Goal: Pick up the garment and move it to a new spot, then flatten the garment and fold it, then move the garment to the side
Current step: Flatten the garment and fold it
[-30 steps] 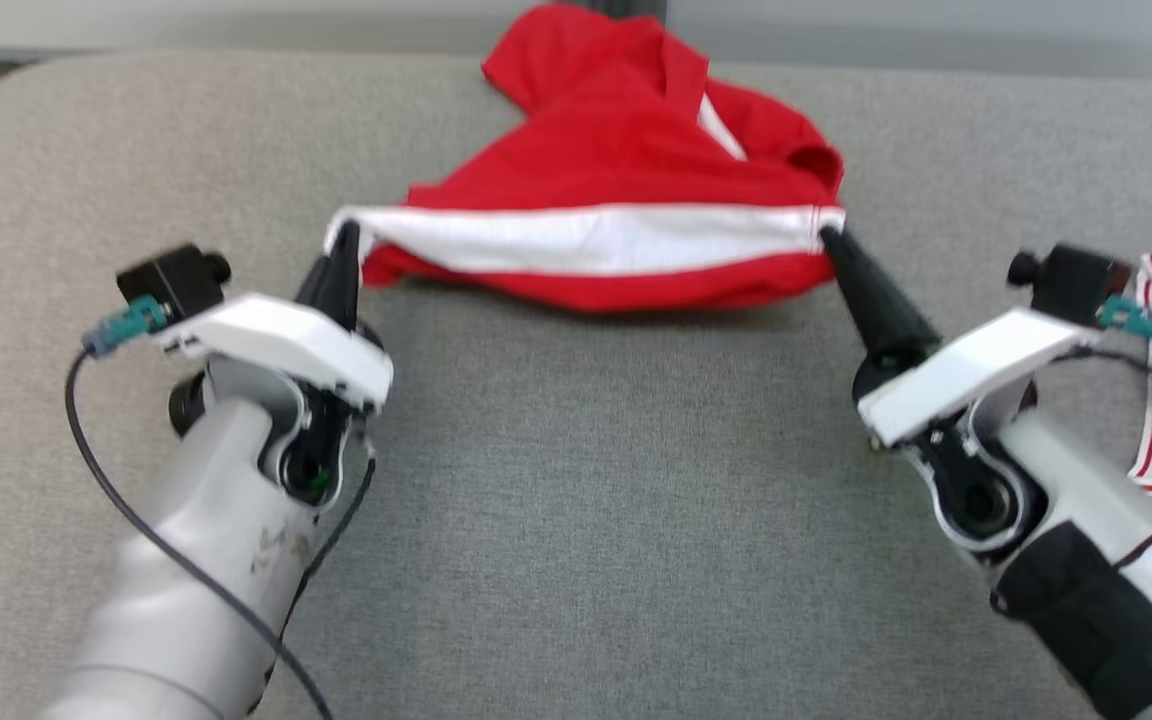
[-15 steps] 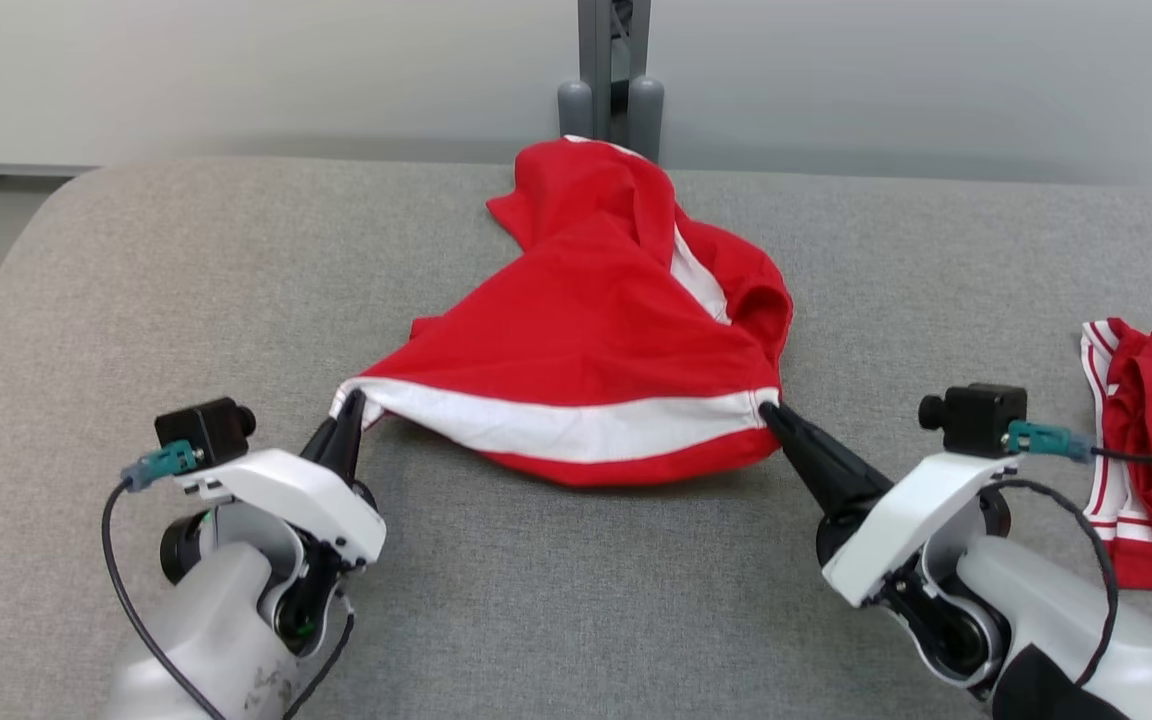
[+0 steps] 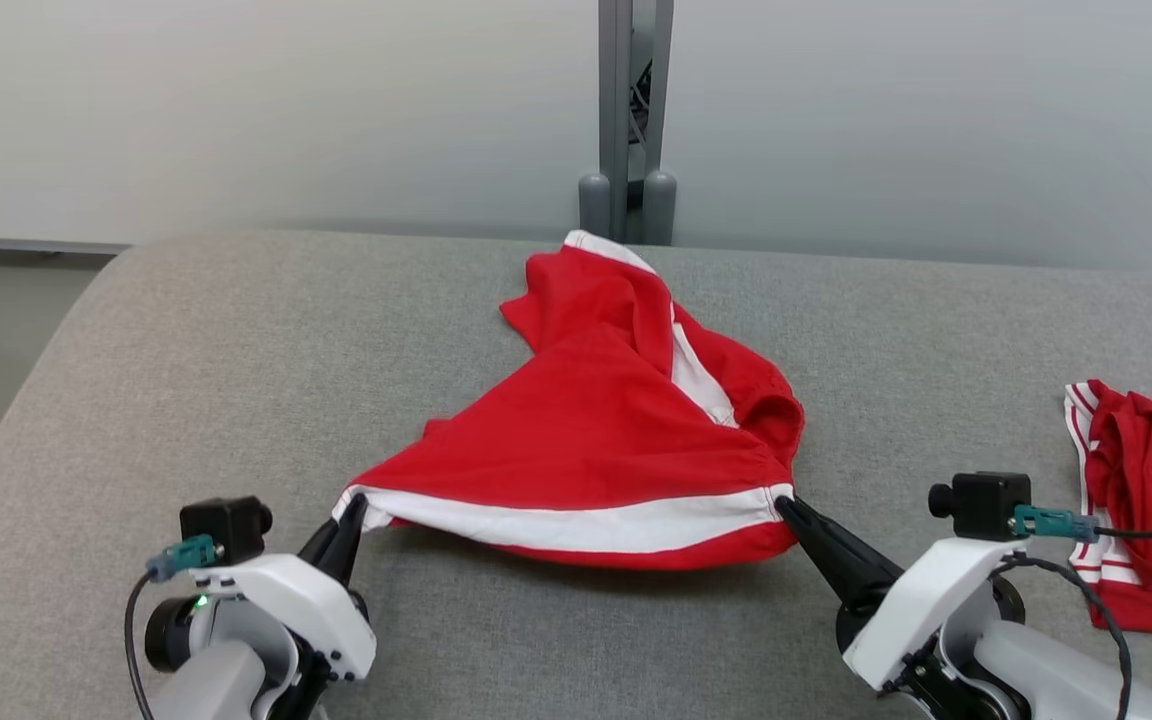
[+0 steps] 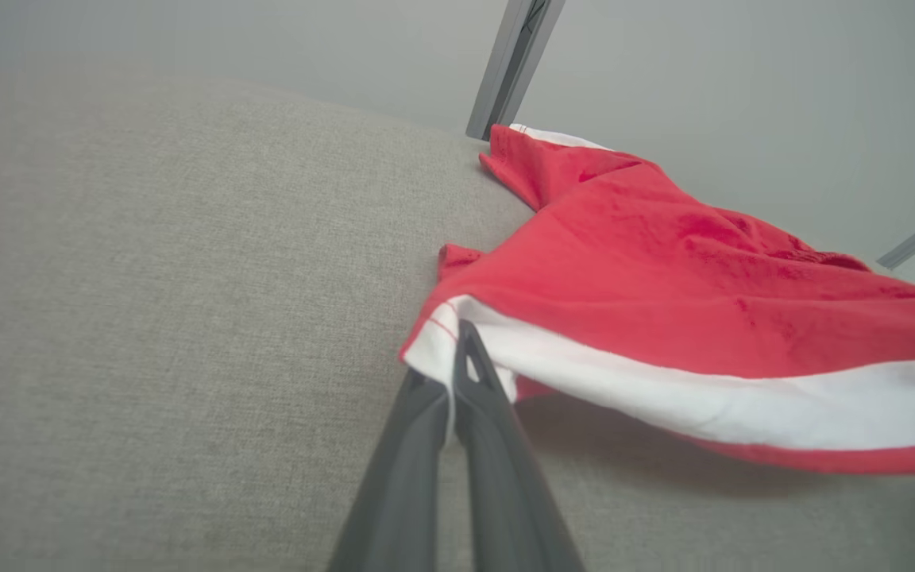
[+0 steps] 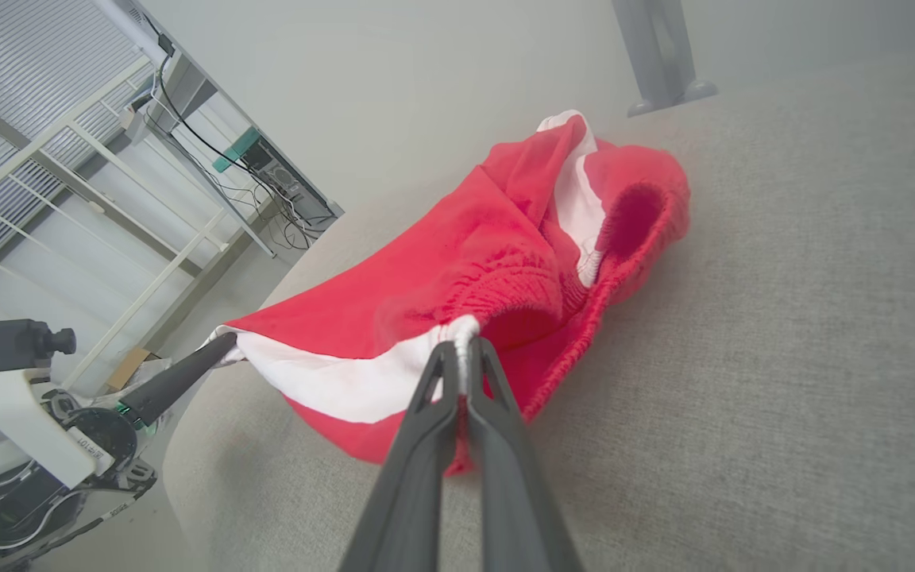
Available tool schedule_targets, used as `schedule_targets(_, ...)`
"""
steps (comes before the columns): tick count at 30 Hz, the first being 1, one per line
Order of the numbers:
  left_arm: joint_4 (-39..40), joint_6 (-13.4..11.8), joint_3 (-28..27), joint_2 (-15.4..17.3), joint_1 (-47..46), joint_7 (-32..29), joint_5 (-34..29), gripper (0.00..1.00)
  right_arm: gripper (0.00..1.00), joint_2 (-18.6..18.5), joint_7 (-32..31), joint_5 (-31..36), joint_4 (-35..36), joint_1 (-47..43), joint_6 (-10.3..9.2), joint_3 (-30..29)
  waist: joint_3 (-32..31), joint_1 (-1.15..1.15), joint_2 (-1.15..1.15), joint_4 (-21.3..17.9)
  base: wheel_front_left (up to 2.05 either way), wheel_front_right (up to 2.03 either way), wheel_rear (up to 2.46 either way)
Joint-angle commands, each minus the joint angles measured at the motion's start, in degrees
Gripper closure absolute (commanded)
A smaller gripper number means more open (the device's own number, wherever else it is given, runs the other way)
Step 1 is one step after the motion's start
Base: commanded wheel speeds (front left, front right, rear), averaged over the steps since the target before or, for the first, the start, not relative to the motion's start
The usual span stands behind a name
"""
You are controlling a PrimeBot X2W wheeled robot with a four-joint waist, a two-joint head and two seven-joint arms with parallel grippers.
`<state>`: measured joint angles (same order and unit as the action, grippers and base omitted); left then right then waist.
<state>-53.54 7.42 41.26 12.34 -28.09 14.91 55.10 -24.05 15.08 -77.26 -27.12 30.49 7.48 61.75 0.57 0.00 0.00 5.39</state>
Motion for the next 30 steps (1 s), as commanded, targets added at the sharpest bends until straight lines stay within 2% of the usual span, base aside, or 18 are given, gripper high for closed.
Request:
schedule_targets(1, 0.6, 0.07, -0.83, 0.52, 1.49, 0.31, -1.44, 1.0, 1.0, -0.83, 0.11, -0.58, 0.3, -1.12, 0.03, 0.19, -0.82, 0.0, 0.0, 0.26, 0.0, 0.0, 0.0)
schedule_targets(10, 5.65, -0.98, -5.14, 0.32, 9.63, 0.27, -9.33, 1.0, 1.0, -3.86, 0.11, -4.23, 3.12, -4.77, 0.03, 3.76, -3.27, 0.0, 0.0, 0.5, 0.0, 0.0, 0.0)
schedule_targets(19, 8.63, -1.44, -7.73, -0.2, 16.02, 0.28, -13.06, 1.0, 1.0, -5.65, 0.11, -7.79, 4.26, -6.78, 0.03, 6.86, -4.47, 0.0, 0.0, 0.57, 0.0, 0.0, 0.0)
schedule_targets(20, 8.82, -1.42, -8.02, -0.31, 16.53, 0.28, -13.44, 1.0, 0.95, -5.81, 0.12, -7.75, 3.9, -6.55, 0.03, 6.44, -4.56, 0.0, 0.0, 0.55, 0.0, 0.0, 0.0)
schedule_targets(21, 9.0, -1.47, -8.26, -0.41, 16.95, 0.28, -13.74, 1.0, 0.53, -5.76, 0.12, -7.63, 3.68, -6.59, 0.03, 5.97, -4.64, 0.0, 0.0, 0.53, 0.0, 0.0, 0.0)
schedule_targets(22, 9.09, -1.47, -8.47, -0.5, 17.26, 0.28, -14.1, 0.95, 0.0, -5.59, 0.11, -8.03, 3.48, -7.12, 0.03, 5.89, -4.73, 0.0, 0.0, 0.52, 0.0, 0.0, 0.0)
schedule_targets(23, 9.26, -1.72, -8.74, -0.56, 17.46, 0.28, -14.52, 0.53, 0.0, -5.59, 0.11, -8.22, 3.33, -7.46, 0.03, 5.74, -4.84, 0.0, 0.0, 0.51, 0.0, 0.0, 0.0)
schedule_targets(24, 9.52, -2.07, -9.04, -0.6, 17.63, 0.28, -15.04, 0.0, 0.0, -5.73, 0.11, -8.32, 3.38, -7.5, 0.03, 5.61, -4.93, 0.0, 0.0, 0.5, 0.0, 0.0, 0.0)
schedule_targets(30, 9.54, -3.42, -10.7, -0.59, 18.13, 0.28, -16.98, 0.0, 0.0, -7.31, 0.11, -7.77, 4.24, -7.86, 0.03, 5.23, -5.55, 0.0, 0.0, 0.31, 0.0, 0.0, 0.0)
